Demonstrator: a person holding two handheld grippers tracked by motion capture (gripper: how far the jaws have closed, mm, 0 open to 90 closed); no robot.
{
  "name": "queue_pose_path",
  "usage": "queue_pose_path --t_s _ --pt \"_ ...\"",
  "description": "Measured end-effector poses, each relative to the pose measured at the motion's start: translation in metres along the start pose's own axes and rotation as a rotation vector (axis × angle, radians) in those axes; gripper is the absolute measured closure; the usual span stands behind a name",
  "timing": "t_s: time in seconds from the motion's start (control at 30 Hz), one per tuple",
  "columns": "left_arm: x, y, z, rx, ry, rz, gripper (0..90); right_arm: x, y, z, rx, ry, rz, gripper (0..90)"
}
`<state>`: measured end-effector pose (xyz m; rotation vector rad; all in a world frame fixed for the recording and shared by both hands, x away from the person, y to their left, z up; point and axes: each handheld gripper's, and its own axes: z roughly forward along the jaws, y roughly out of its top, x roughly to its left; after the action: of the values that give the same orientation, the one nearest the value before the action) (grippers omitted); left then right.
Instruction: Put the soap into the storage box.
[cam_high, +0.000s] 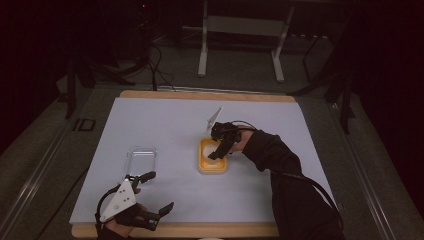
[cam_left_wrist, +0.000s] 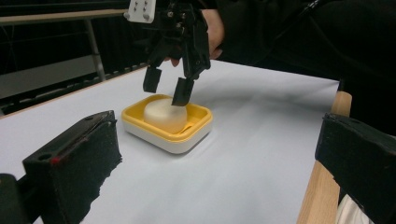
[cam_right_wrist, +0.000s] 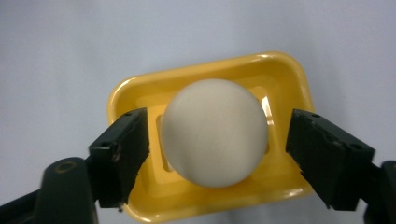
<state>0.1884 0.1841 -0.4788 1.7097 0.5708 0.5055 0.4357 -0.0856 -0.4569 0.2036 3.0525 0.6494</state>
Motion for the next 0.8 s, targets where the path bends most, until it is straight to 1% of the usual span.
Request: queue_pose_path --t_s 0.13,0.17,0.2,0.3,0.33,0.37,0.4,0.5,0.53,0.57,0.6,0.63,0.7,0.73,0.8 --pt "0.0 0.0 0.0 0.002 0.0 0.001 0.1 0.001 0.0 -0.005 0.0 -0.018 0.011 16.8" --pt "0.0 0.0 0.0 0.0 -0.005 0.0 0.1 0.001 0.0 -0.006 -0.006 -0.035 0.018 16.8" --pt "0.0 0.0 0.0 -0.001 -0.006 0.0 0.1 0.001 -0.002 -0.011 -0.02 -0.058 0.038 14.7" --pt "0.0 0.0 0.001 0.001 -0.006 0.0 0.1 0.001 -0.003 -0.017 -0.033 -0.089 0.07 13.6" --pt "0.0 0.0 0.001 0.001 -0.006 0.0 0.1 0.001 -0.003 -0.017 -0.033 -0.089 0.07 13.6" --pt "0.0 0.0 0.001 0.001 -0.006 0.001 0.1 0.001 -0.004 -0.019 -0.026 -0.1 0.088 13.0" --pt "0.0 0.0 0.001 0.002 -0.006 0.001 0.1 0.001 -0.005 -0.021 -0.026 -0.117 0.111 10.7" --pt "0.0 0.0 0.001 0.002 -0.005 0.001 0.1 0.001 -0.009 -0.026 -0.04 -0.124 0.155 10.5" --pt "0.0 0.0 0.001 0.002 -0.005 0.001 0.1 0.001 -0.009 -0.026 -0.04 -0.124 0.155 10.5" --pt "0.0 0.0 0.001 0.005 -0.005 0.002 0.1 0.0 -0.011 -0.027 -0.047 -0.13 0.169 10.5" --pt "0.0 0.0 0.001 0.005 -0.005 0.002 0.1 0.0 -0.016 -0.029 -0.059 -0.143 0.2 10.5" --pt "0.0 0.0 0.001 0.005 -0.005 0.0 0.1 0.0 -0.018 -0.03 -0.058 -0.151 0.213 10.5" --pt "0.0 0.0 0.001 0.005 -0.005 0.0 0.1 0.001 -0.023 -0.031 -0.063 -0.183 0.217 10.5" --pt "0.0 0.0 0.001 0.005 -0.006 0.0 0.1 0.001 -0.026 -0.031 -0.065 -0.191 0.228 10.5" --pt "0.0 0.0 0.001 0.005 -0.007 -0.001 0.1 0.002 -0.031 -0.033 -0.086 -0.187 0.245 10.5"
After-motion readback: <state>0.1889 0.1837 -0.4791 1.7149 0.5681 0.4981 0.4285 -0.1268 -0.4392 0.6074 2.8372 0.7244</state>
